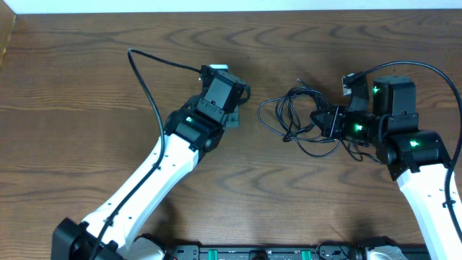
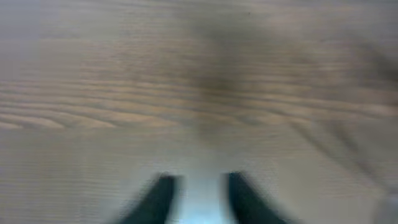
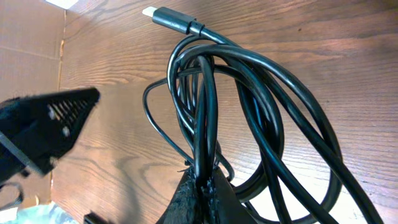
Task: Untangle cables
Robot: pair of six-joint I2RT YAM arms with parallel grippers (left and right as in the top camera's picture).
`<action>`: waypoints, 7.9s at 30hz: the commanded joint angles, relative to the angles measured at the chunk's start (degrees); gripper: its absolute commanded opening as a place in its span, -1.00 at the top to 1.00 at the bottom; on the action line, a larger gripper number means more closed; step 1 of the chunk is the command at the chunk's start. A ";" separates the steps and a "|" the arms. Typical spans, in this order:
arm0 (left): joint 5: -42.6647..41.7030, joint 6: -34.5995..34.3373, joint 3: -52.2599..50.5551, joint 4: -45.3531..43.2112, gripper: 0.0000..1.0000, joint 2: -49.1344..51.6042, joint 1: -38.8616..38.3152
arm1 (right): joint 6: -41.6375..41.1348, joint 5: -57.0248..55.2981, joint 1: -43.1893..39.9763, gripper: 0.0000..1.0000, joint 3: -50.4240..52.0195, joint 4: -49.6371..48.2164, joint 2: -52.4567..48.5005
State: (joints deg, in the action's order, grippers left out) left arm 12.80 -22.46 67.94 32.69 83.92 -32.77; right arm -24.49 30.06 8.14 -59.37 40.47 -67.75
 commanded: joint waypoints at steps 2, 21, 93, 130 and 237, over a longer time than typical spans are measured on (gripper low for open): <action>-24.55 -2.67 0.52 0.04 -0.27 0.87 -0.04 | 0.76 -0.13 -0.33 0.97 -0.09 -0.20 1.16; -20.11 -11.28 0.52 -5.64 0.85 9.62 -3.04 | 0.76 -0.11 -0.33 0.97 -0.09 -0.17 1.16; -43.21 7.37 1.73 -3.61 0.85 -7.43 14.56 | -21.51 -18.36 11.72 0.97 0.15 -4.13 -31.10; -34.80 3.23 -12.28 4.90 -0.82 -6.01 2.60 | 0.48 -9.97 7.89 0.98 0.13 -7.37 -26.21; -27.12 0.42 -15.43 -33.35 0.85 3.28 0.09 | 10.40 -2.56 -2.82 0.22 1.16 12.96 -15.82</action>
State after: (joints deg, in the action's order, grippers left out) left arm -9.58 -20.95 52.45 -1.80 91.46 -32.67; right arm -15.31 26.35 3.05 -59.11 54.13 -84.33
